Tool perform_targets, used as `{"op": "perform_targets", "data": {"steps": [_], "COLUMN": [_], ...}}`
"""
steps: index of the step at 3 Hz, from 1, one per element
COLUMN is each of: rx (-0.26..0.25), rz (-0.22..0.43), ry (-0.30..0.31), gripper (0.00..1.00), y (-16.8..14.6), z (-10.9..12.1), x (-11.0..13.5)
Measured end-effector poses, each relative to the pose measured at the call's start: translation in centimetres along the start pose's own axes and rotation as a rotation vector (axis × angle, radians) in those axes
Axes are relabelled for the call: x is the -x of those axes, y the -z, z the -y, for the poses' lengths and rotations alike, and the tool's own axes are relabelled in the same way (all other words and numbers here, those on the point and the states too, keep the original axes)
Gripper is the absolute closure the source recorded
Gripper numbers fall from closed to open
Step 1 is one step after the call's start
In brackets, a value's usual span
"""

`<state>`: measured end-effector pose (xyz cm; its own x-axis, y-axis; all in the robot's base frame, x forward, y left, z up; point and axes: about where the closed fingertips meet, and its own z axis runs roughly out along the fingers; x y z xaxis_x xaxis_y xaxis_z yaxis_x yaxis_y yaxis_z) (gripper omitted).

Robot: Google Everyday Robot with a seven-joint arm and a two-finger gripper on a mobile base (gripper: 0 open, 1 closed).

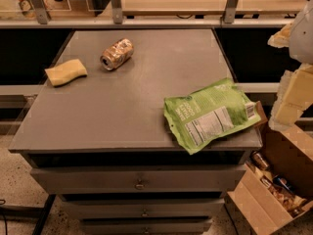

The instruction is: Move green rice chip bag near sponge

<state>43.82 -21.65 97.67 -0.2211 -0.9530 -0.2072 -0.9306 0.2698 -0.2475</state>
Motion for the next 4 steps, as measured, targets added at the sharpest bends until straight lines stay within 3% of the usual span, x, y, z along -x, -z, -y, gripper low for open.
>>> {"op": "perform_targets", "data": {"steps": [1,2,4], "rx": [0.0,-0.024,-0.085], "rz": [0.0,-0.019,-0.056], "ry": [0.0,0.092,0.448], "gripper": [0.0,0.0,0.0], "y": [0.0,-0.9,-5.9], "z": [0.0,0.5,2.3], "x": [0.0,0.2,0.4]}}
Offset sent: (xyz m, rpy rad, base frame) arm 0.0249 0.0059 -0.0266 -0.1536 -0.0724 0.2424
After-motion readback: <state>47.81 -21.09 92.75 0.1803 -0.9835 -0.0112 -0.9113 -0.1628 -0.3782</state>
